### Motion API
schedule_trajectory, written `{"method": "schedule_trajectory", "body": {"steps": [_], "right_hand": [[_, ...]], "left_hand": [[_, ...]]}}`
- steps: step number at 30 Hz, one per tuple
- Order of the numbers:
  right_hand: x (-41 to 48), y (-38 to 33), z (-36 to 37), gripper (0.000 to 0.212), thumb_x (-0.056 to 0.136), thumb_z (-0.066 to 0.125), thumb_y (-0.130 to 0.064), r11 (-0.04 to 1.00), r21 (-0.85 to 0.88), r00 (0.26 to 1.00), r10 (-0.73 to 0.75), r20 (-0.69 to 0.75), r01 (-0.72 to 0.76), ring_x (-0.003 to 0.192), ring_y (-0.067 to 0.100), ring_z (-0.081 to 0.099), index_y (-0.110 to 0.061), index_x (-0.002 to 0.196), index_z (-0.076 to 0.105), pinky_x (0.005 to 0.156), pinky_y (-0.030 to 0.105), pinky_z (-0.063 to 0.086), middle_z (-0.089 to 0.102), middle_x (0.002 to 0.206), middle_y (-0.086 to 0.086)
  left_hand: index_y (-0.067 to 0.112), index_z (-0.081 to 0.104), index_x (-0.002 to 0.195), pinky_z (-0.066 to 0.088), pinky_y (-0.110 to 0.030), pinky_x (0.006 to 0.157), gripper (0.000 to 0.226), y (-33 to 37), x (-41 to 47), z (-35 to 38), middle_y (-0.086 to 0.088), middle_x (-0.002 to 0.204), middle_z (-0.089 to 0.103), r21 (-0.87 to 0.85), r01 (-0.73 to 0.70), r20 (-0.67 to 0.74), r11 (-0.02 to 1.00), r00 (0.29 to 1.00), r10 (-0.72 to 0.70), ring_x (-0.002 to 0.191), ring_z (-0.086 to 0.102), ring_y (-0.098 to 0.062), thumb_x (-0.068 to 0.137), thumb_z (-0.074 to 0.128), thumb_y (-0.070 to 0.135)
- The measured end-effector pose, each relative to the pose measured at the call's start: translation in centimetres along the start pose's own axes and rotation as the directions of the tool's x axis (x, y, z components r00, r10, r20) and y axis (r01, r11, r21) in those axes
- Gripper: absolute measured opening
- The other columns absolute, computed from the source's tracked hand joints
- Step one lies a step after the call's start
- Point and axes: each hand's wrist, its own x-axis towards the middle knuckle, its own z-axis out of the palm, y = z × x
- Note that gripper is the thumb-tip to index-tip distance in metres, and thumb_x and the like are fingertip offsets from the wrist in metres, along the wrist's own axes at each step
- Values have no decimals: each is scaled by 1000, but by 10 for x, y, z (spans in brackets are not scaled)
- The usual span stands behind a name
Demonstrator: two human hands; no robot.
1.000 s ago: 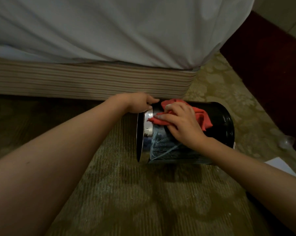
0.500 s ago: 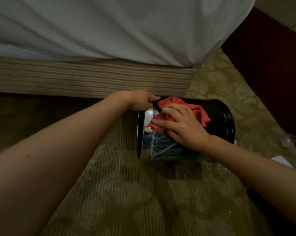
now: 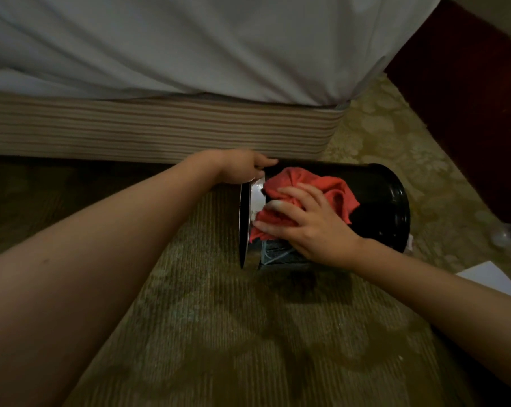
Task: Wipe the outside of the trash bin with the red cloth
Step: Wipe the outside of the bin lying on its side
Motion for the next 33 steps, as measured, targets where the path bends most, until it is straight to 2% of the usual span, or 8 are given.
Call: {"method": "schedule_trajectory", "body": {"steps": [3, 8, 13, 17, 23, 27, 30, 33], "right_hand": [[7, 7, -4, 47, 81, 63, -20, 999, 21, 999, 50, 5, -50, 120, 41, 48, -32, 126, 59, 95, 56, 39, 57, 125, 15], [30, 23, -10, 46, 88, 50, -17, 887, 92, 892, 450, 47, -452, 128, 39, 33, -31, 132, 53, 100, 54, 30, 43, 137, 14], [5, -1, -1, 45, 82, 50, -19, 979, 50, 979, 201, -33, -199, 118, 45, 46, -23, 126, 60, 95, 59, 36, 56, 126, 15], [-1, 3, -2, 57, 76, 71, -24, 999, -44, 999, 15, 37, -14, 121, 42, 47, -30, 130, 55, 96, 60, 38, 54, 130, 14], [41, 20, -11, 47, 87, 48, -18, 901, 2, 900, 433, 49, -434, 126, 42, 33, -29, 133, 52, 96, 57, 33, 40, 140, 15], [9, 1, -3, 48, 80, 52, -21, 983, -14, 982, 182, -51, -183, 118, 42, 42, -24, 127, 59, 91, 58, 39, 55, 128, 14], [-6, -18, 6, 52, 77, 64, -31, 987, -130, 995, -92, 32, 95, 121, 35, 34, -34, 128, 56, 95, 60, 38, 56, 131, 6], [-2, -11, 7, 53, 79, 65, -38, 973, -200, 993, -105, 45, 112, 122, 31, 33, -40, 131, 51, 97, 57, 38, 55, 133, 5]], "left_hand": [[23, 29, 145, 21, -21, 107, 48, 2, -1, 0, -3, 151, 30, 1, 3, -21, 1000, 1000, -3, 138, 29, -18, 99, 40, 18], [23, 32, 144, 25, -22, 104, 47, 4, -3, -1, -2, 147, 38, -52, 0, 9, 999, 1000, 0, 132, 36, -18, 98, 40, 15], [24, 30, 145, 20, -18, 103, 48, 1, -5, -3, -1, 151, 30, -37, 3, 10, 999, 1000, -3, 137, 29, -17, 99, 40, 17], [23, 28, 146, 17, -16, 101, 48, 3, -4, -1, -2, 152, 27, -10, -3, -13, 1000, 1000, 3, 139, 26, -17, 99, 39, 17], [25, 42, 139, 29, -25, 101, 43, 5, -6, 0, -3, 138, 48, -137, -18, 21, 990, 1000, 21, 123, 45, -18, 96, 45, 19], [25, 34, 142, 19, -20, 107, 46, 1, -4, -1, -1, 148, 36, -77, 10, 15, 997, 1000, -9, 135, 33, -17, 98, 41, 15], [23, 31, 144, 16, -13, 100, 47, 0, -2, -1, -1, 152, 29, -43, 9, -10, 999, 1000, -9, 138, 27, -15, 99, 39, 14], [23, 30, 145, 15, -21, 110, 47, 1, -2, -1, -1, 153, 26, -34, 15, -18, 999, 1000, -16, 140, 24, -16, 99, 38, 15]]}}
